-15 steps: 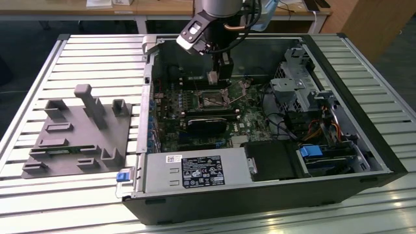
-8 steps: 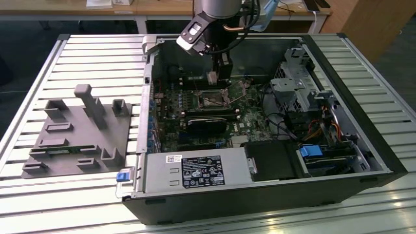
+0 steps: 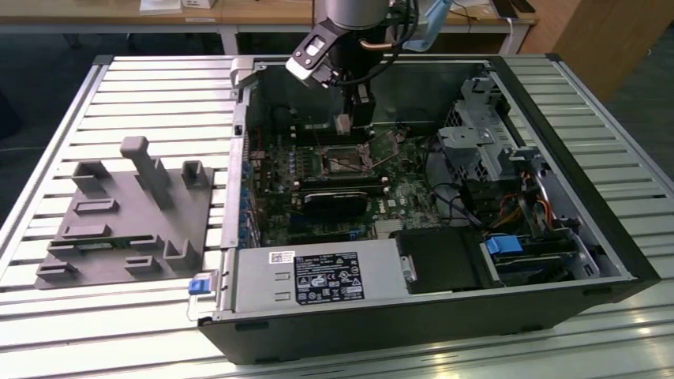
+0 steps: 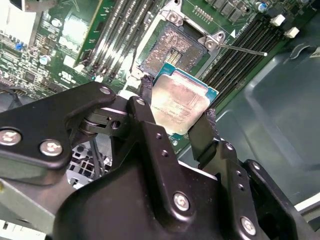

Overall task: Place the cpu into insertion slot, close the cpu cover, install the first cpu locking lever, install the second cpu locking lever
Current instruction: 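Place the cpu into insertion slot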

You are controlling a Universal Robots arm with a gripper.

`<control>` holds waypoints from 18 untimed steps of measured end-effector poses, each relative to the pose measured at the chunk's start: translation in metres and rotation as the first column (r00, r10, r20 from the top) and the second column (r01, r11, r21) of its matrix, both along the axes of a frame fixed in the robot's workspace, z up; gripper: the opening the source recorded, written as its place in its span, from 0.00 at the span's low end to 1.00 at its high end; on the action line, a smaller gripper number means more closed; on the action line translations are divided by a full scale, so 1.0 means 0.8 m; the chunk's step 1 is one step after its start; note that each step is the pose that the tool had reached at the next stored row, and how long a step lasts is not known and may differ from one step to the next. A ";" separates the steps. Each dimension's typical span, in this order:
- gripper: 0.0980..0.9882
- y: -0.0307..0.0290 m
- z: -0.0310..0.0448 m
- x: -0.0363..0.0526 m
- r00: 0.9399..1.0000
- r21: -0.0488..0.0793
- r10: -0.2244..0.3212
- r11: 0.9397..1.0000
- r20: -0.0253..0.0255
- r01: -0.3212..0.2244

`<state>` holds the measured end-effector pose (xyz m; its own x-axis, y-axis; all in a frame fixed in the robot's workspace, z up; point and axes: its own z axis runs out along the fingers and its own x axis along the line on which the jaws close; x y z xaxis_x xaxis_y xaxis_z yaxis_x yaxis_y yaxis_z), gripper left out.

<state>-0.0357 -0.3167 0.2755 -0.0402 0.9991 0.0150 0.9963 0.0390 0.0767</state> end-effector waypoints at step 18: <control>0.50 0.0020 -0.0156 0.000 1.000 0.000 0.000 1.000 0.000 0.000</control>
